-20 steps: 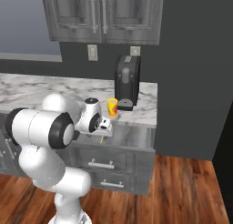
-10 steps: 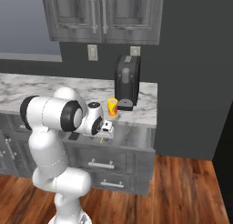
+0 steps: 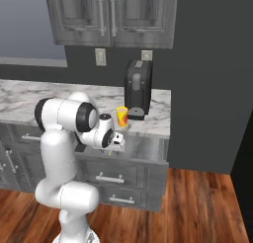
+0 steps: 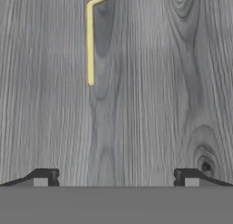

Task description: Pick up the straw from the right drawer and put it inside the smoothie cup.

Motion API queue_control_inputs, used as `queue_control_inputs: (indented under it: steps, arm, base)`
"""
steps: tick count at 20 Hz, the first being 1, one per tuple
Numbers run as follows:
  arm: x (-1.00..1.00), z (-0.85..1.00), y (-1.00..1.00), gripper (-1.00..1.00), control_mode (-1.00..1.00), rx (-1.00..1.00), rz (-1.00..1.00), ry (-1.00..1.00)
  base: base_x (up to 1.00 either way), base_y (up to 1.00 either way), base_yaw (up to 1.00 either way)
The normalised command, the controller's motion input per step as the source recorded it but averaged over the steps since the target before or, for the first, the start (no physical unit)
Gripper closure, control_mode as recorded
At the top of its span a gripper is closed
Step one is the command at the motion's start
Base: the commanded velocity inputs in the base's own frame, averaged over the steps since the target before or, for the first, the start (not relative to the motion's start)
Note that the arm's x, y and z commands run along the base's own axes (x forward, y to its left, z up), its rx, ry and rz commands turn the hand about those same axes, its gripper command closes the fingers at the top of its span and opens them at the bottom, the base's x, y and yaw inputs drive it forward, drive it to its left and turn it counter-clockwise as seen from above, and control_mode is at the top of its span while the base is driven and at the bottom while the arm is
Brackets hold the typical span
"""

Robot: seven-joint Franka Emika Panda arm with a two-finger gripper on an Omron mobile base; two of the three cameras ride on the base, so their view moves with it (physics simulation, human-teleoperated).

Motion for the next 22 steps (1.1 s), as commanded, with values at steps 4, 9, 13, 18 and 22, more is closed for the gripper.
queue_control_inputs:
  steps: [4,9,13,18,22]
  arm:
    - [0.05,-0.29,0.00,-1.00,-1.00,0.00,0.00,0.08]
    - [0.00,-0.18,0.00,-1.00,-1.00,0.00,0.00,0.16]
    - [-0.14,-0.14,-0.03,-1.00,-1.00,0.00,0.00,0.15]
    - [-0.71,-0.12,-0.14,-1.00,-1.00,0.00,0.00,0.07]
    - [-1.00,-0.03,-0.19,-1.00,-1.00,0.00,0.01,0.00]
  base:
    - [0.00,0.00,0.00]
    - [0.00,0.00,0.00]
    - [0.00,0.00,0.00]
    - [0.00,0.00,0.00]
    - [0.00,0.00,0.00]
